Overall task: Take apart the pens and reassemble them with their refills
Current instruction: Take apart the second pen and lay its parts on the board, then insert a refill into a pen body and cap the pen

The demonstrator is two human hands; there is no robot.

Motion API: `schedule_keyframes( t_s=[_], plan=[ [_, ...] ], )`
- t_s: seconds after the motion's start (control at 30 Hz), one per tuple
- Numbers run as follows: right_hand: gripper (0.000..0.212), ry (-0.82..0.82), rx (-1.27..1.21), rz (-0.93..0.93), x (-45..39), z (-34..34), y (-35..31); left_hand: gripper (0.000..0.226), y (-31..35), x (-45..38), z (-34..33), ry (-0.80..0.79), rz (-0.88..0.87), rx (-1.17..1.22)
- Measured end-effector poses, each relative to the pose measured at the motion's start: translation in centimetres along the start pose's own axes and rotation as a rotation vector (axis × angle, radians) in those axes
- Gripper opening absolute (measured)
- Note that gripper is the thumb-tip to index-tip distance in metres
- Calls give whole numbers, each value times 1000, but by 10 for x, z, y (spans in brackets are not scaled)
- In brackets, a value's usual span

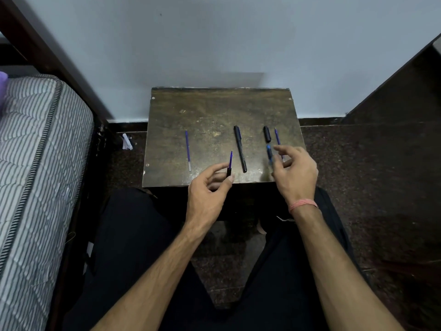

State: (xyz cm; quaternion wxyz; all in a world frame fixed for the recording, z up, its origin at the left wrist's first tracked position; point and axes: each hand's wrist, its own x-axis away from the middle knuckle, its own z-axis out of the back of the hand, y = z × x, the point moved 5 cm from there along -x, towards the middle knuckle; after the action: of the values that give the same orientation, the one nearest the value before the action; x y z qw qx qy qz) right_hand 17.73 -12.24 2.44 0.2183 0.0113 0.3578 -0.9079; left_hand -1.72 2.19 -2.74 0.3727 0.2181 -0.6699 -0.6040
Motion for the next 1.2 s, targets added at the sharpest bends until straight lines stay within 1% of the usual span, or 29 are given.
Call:
schedule_keyframes(
  t_s=[0.13, 0.2, 0.27, 0.4, 0.57, 0.63, 0.67, 0.73, 0.8, 0.87, 0.9, 0.97, 1.1, 1.2],
  plan=[
    [20, -68, 151, 131, -3, -11, -8, 30, 0, -1, -4, -1, 8, 15],
    [20, -80, 203, 157, -2, -17, -11, 30, -1, -1, -5, -8, 13, 20],
    [18, -83, 233, 153, -2, -21, -11, 29, -2, 0, -6, -14, 20, 27],
    [5, -88, 243, 95, -4, -22, -9, 29, -2, -1, -5, -16, 32, 27],
    [2, -98, 271, 66, 0, -21, -12, 28, 2, 0, -8, -25, 23, 27],
    [8, -110, 152, -5, 4, -22, -12, 28, 2, 0, -9, -34, 19, 11],
    [11, -129, 7, -75, 6, -24, -10, 28, 2, 1, -9, -39, 17, -4],
    [20, -204, -436, -281, 7, -31, -6, 28, 1, 1, -9, -47, 8, -36],
    [24, -299, -875, -473, 8, -37, -5, 30, 0, 2, -10, -59, 0, -62],
    [25, -412, -1146, -563, 10, -39, -8, 30, -3, 1, -11, -77, -3, -79],
    [25, -454, -1222, -580, 10, -38, -10, 29, -4, 1, -12, -85, 0, -84],
    [23, -481, -1296, -595, 11, -37, -13, 29, -5, 2, -13, -93, 5, -98],
    [19, -497, -1308, -612, 13, -38, -17, 35, -2, 4, -15, -104, -29, -161],
    [17, -516, -1298, -617, 14, -40, -16, 32, -1, 4, -13, -96, -42, -195]
  ],
)
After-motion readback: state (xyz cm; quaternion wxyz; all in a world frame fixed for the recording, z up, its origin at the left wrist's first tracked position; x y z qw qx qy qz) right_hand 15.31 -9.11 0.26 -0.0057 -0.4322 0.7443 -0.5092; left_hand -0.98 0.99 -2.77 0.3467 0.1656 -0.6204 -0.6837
